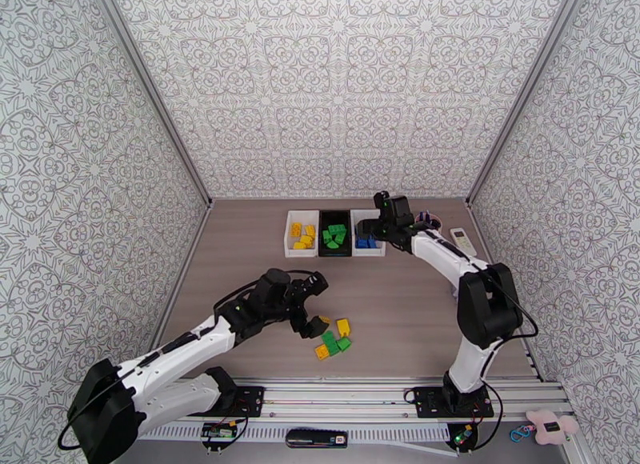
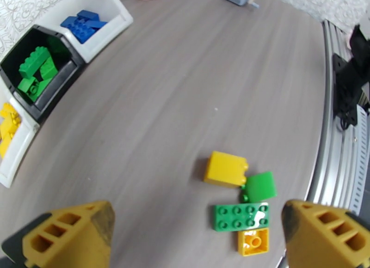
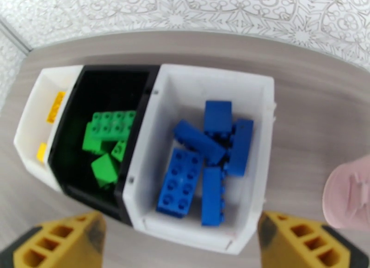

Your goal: Sort the legos into containers by color

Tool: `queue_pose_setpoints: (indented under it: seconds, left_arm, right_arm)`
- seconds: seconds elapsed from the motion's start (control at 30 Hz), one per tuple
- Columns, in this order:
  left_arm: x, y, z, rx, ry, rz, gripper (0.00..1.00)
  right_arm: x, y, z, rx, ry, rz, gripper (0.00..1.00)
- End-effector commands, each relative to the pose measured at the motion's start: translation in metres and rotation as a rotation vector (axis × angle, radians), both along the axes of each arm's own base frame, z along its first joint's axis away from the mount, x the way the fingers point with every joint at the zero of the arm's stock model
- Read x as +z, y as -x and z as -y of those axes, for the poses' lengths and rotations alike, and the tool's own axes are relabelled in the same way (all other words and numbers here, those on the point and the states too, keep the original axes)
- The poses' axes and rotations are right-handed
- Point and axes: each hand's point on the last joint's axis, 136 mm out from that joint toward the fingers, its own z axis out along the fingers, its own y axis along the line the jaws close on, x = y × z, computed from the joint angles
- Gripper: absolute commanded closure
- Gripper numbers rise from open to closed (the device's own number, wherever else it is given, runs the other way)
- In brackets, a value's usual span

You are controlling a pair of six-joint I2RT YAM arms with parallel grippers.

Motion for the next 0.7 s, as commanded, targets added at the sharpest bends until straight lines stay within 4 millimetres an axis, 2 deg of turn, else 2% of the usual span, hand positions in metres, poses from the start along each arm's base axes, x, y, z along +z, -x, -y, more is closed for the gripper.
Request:
queue_pose_setpoints:
  seconds: [0.0,0.07,0.2,0.3,0.4,0.53,0.67]
  left_arm:
    - [-0.012,0.004,-0.005,0.082,-0.019,0.018,0.00]
    - [-0.019,0.008,-0.007,0.118,-0.032,0.039,0.01]
    - [-0.040,0.030,-0.001,0.075,-0.088,0.074,0.02]
    - [-0.063,0.040,-0.003,0.061,-0.149,0.070,0.01]
    - [-0.079,0.044,-0.002,0.058,-0.163,0.048,0.02]
    - [-0.095,0.053,0.006,0.023,-0.214,0.033,0.02]
    - [-0.113,0.053,0.006,0.029,-0.268,0.021,0.02]
  right_arm:
    - [-0.016,0.036,0.003,0.078,0.033,-0.089,0.08]
    - [-0.016,0.051,0.007,0.099,0.040,-0.103,0.08]
    - [-0.012,0.073,0.008,0.144,0.045,-0.138,0.08]
    - [-0.004,0.082,0.002,0.168,0.005,-0.119,0.08]
    - [-0.006,0.090,0.000,0.184,-0.011,-0.116,0.08]
    - [-0.003,0.098,0.004,0.159,-0.011,-0.098,0.07]
    - [-0.001,0.102,0.013,0.119,0.002,-0.074,0.07]
